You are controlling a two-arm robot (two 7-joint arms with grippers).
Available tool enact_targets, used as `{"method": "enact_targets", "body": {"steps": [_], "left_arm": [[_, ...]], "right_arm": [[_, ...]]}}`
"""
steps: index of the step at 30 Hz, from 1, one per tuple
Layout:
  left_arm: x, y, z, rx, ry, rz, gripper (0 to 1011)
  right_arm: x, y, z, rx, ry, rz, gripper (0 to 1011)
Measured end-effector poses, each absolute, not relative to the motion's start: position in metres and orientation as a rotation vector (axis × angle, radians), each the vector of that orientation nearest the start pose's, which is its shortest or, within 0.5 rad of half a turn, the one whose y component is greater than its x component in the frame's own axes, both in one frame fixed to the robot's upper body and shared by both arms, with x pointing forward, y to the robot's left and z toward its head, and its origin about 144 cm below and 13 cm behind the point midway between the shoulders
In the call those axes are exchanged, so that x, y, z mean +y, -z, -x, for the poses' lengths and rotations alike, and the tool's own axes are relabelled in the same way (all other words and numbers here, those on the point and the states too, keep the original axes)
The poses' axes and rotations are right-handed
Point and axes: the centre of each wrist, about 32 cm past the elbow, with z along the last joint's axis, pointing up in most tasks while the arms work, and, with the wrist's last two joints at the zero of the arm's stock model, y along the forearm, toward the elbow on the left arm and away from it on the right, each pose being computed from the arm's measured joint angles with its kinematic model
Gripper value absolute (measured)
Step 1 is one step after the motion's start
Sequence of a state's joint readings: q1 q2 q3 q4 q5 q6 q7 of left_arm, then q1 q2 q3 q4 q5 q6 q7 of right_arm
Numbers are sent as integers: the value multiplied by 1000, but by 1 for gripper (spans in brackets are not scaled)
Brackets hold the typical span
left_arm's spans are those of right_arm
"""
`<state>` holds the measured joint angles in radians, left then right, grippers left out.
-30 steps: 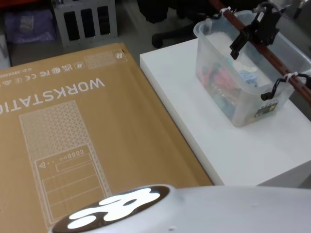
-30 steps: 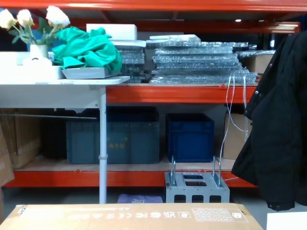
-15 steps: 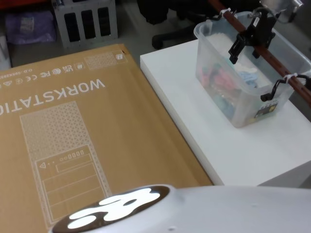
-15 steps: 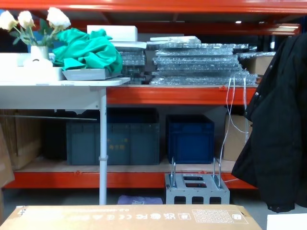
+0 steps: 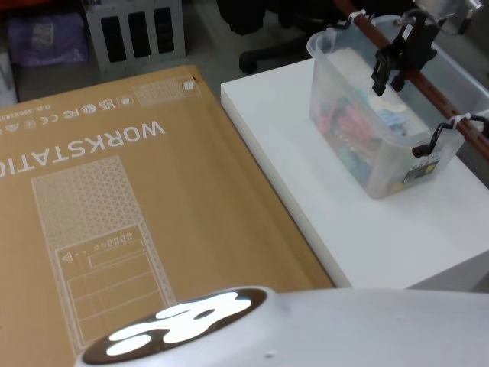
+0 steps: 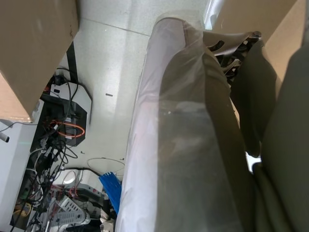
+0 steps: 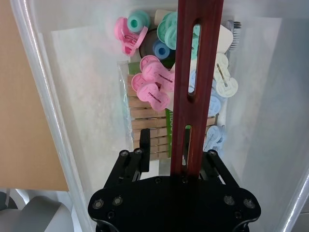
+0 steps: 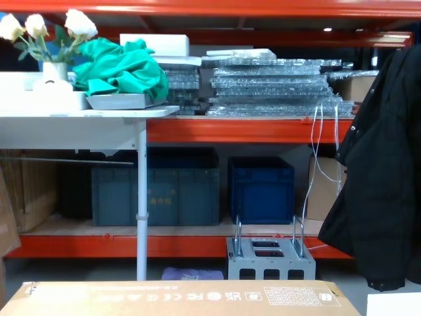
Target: Use one hand to grasp the basket and place it at the designated location.
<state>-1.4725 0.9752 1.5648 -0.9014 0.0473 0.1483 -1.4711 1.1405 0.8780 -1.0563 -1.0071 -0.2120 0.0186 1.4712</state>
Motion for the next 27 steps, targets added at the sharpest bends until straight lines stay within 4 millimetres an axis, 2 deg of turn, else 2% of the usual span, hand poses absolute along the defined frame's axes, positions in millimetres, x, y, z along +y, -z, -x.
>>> {"method": "enact_targets", "body": {"steps": [7, 12, 15, 27], "left_arm": [[496, -1396, -616, 165, -178, -1629, 0], [496, -1396, -616, 165, -178, -1629, 0], [496, -1396, -616, 165, -178, -1629, 0], [496, -1396, -616, 165, -178, -1629, 0]], "right_arm": [[-439, -1364, -622, -101, 54, 1462, 199], [-442, -1365, -618, -99, 61, 1465, 117], [-445, -1365, -616, -98, 68, 1464, 3], [-449, -1372, -609, -110, 82, 1459, 0]]}}
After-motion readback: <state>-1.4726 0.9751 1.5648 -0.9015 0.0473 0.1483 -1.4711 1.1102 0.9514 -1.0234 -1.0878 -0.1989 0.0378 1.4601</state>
